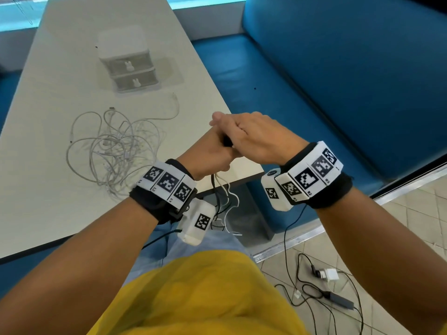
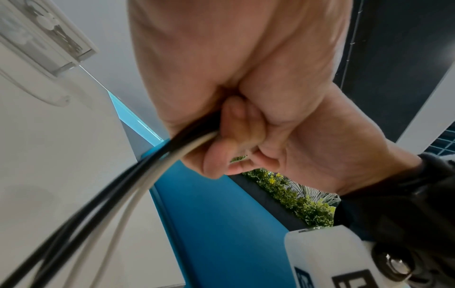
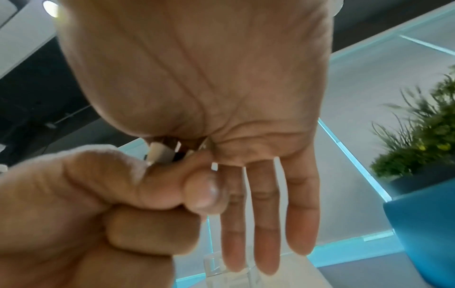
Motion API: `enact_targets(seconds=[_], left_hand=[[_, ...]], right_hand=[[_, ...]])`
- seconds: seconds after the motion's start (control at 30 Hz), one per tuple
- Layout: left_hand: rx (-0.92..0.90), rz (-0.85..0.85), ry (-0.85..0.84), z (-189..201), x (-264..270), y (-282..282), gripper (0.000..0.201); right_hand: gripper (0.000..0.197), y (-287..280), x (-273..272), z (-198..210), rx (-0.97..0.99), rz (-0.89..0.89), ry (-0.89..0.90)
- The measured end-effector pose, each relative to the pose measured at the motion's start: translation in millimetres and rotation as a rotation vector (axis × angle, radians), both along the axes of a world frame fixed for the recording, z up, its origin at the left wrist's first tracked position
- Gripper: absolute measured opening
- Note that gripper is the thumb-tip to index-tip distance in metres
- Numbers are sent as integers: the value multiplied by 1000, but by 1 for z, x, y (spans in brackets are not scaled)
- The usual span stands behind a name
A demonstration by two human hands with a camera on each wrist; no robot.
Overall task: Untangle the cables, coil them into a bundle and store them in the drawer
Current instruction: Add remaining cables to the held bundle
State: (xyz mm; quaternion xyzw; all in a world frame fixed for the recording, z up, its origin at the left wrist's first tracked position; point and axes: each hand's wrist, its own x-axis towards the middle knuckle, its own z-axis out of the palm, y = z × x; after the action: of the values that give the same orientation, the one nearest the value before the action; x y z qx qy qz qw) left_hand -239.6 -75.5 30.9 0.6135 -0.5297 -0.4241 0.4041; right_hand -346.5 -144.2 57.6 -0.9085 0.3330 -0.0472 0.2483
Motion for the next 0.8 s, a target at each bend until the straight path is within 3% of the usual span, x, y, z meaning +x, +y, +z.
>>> enact_targets(seconds=[0.07,0.17,0.23,0.33,0.5,0.6,0.7,0.8], left_hand=[[18,20,35,-1,0,0,26],[17,81,119,-2,-3,-3,46],[-9,162,209,-2,-4,-5,49],[-35,297,339,-5,3,-5,42],[-89,338,516,-7,17,-2,37],[-115,450,499,5,31,-4,38],[-153,570,522,18,51,-6,39],[-174,554,494,21,52,-8,39]], right_hand=[[56,-2,-3,-1,95,17,-63],[57,-3,-2,-6,399,-81,-419],[63,-3,7,-19,694,-189,-620],[78,4,21,-44,1037,-225,-642],[78,14,26,-71,1034,-204,-481],[60,23,14,-86,849,-143,-325],[46,24,-9,-103,865,-218,-272],[42,20,-22,-108,884,-236,-249]])
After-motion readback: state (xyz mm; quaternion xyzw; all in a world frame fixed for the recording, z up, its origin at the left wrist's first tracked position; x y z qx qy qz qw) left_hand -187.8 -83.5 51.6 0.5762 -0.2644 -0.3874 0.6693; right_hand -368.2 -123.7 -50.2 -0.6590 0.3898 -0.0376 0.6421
